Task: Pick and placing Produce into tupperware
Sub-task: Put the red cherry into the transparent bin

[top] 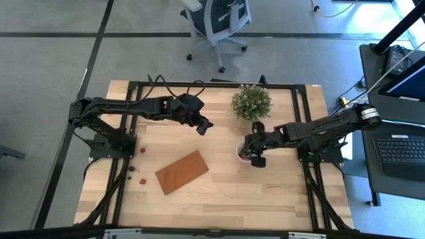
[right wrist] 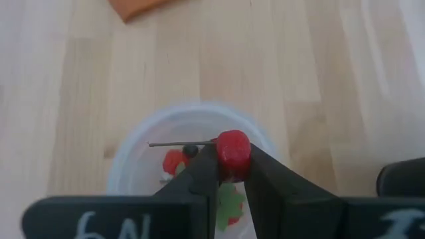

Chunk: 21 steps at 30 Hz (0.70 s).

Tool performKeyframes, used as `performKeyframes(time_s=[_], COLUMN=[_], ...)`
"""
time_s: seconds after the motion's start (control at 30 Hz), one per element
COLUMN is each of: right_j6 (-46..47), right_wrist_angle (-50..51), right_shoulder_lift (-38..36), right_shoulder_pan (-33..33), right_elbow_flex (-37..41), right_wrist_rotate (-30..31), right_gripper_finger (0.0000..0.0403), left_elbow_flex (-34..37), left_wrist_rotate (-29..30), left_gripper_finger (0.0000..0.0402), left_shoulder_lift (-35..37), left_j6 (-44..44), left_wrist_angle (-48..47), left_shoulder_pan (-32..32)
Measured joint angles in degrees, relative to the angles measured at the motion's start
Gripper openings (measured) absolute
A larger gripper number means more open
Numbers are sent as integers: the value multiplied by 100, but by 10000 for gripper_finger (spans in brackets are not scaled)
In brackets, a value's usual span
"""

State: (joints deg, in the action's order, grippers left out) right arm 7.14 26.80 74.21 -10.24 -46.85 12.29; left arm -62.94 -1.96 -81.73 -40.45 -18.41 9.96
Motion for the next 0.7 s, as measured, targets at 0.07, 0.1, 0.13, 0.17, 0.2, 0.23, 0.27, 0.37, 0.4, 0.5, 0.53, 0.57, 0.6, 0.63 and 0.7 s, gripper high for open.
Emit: performKeyframes(time_s=[0.07, 0.1, 0.13, 0.17, 0.2, 0.23, 0.27, 0.37, 0.4, 0.5, 0.53, 0.57, 0.6, 0.63, 0.7], right_j6=[11, 8, 8, 8, 8, 10, 12, 8, 7, -17, -36, -106, -149, -180, -156], right_wrist_angle=[-54, -72, -101, -127, -154, -180, -200, -228, -245, -273, -305, -314, -308, -318, -336], right_shoulder_lift=[1, -1, -1, 1, 1, 11, 30, 75, 98, 119, 119, 119, 119, 119, 119], right_shoulder_pan=[0, 0, 0, 0, 0, 0, 0, 0, 0, 0, 0, 0, 0, 0, 0], right_elbow_flex=[110, 168, 221, 266, 308, 348, 382, 437, 437, 441, 441, 441, 441, 441, 441], right_wrist_rotate=[0, 0, 0, -2, -8, -31, -45, -143, -146, -145, -146, -145, -145, -146, -144], right_gripper_finger=[62, 62, 62, 62, 62, 62, 62, 62, 62, 66, 69, 73, 77, 81, 88], left_elbow_flex=[0, 0, 0, 0, 0, 0, 0, 0, 0, 0, 0, 0, 0, 0, 0], left_wrist_rotate=[2, 2, 2, 2, 2, 4, 4, 4, 4, 2, 2, -5, -21, -44, -55], left_gripper_finger=[191, 191, 191, 191, 191, 191, 191, 191, 191, 191, 191, 191, 191, 191, 191], left_shoulder_lift=[0, 0, 0, 0, 0, 0, 0, 0, 0, 0, 0, 0, 0, 0, 0], left_j6=[0, -1, -2, 0, 0, -1, 0, 0, 0, 0, 0, -2, -2, -4, -7], left_wrist_angle=[0, 0, 0, 0, 0, 0, 0, 1, 2, 2, 0, 0, 0, -2, -7], left_shoulder_pan=[0, 0, 0, 0, 0, 0, 0, 0, 0, 0, 0, 0, 0, 0, 0])
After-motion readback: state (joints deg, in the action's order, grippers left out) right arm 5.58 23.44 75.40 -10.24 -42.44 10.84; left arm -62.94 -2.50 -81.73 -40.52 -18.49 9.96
